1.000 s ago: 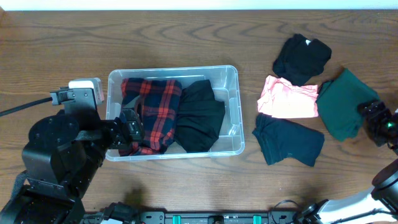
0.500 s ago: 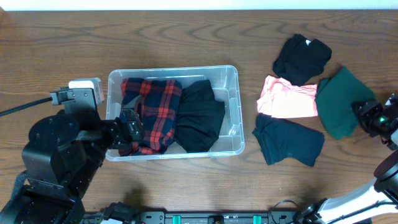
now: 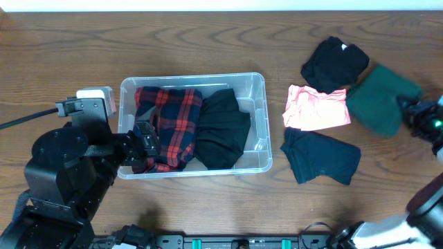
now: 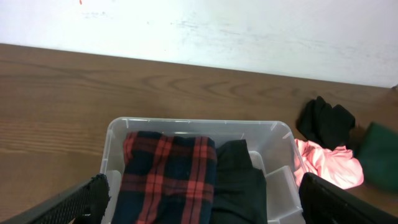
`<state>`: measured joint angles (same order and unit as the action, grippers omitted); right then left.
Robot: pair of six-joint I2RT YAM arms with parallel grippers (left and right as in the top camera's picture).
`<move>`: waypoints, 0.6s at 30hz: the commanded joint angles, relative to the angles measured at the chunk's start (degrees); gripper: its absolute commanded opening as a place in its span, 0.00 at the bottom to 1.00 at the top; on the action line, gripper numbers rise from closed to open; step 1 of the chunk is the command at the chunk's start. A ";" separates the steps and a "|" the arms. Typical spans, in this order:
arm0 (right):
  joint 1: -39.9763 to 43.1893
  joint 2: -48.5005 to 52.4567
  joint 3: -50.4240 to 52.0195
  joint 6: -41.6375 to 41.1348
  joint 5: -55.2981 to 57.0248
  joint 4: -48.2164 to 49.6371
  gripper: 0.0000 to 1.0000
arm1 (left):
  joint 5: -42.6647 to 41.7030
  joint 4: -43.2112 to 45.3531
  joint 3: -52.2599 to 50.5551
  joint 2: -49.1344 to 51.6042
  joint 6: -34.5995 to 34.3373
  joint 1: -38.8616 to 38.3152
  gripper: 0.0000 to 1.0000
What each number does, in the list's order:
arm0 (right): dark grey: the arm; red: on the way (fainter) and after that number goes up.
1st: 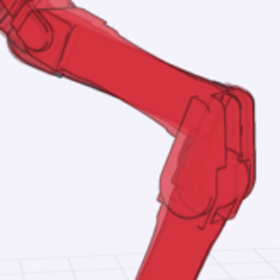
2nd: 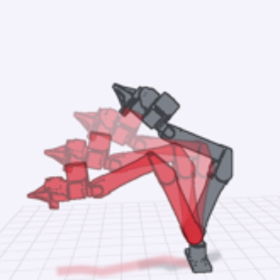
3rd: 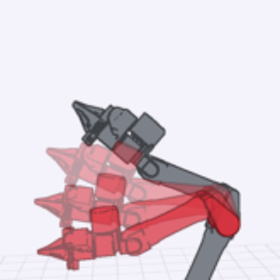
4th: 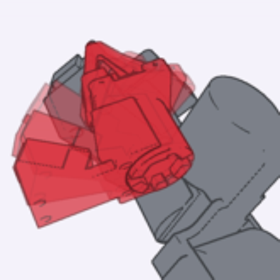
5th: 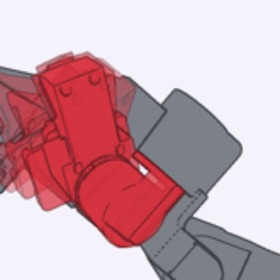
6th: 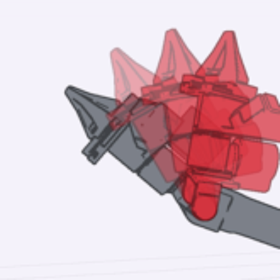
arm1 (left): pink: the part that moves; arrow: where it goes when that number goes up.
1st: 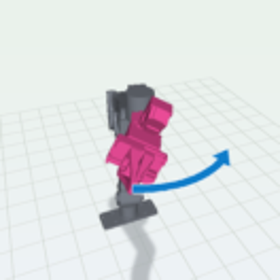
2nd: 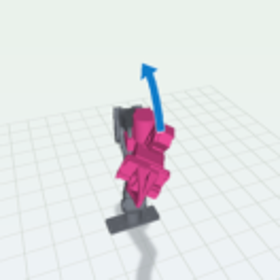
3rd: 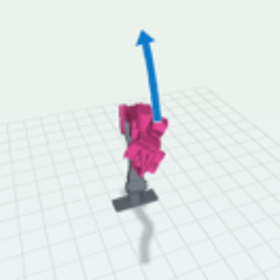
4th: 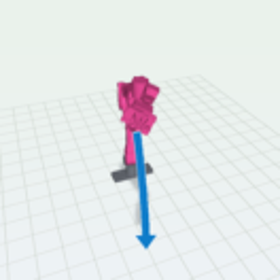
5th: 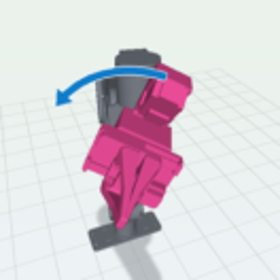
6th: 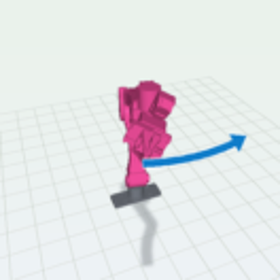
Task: Pack container
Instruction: 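Grasp and lift the dark green garment with the right gripper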
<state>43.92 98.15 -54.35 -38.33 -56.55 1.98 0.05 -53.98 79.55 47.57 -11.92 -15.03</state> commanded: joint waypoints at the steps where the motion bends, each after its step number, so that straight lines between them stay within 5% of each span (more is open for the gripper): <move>1: -2.91 -11.96 -0.33 -6.27 -9.73 0.85 0.01 | 0.63 0.02 0.57 0.00 0.74 0.35 0.98; 10: -19.82 -31.67 -0.33 -16.39 -8.90 5.86 0.01 | 0.63 0.02 0.57 0.00 0.74 0.35 0.98; 18: -41.88 -34.38 -0.31 -18.97 0.28 9.64 0.01 | 0.63 0.02 0.57 0.00 0.74 0.35 0.98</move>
<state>8.62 63.83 -54.37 -55.81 -61.69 11.16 0.05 -53.95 79.55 47.57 -11.92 -15.03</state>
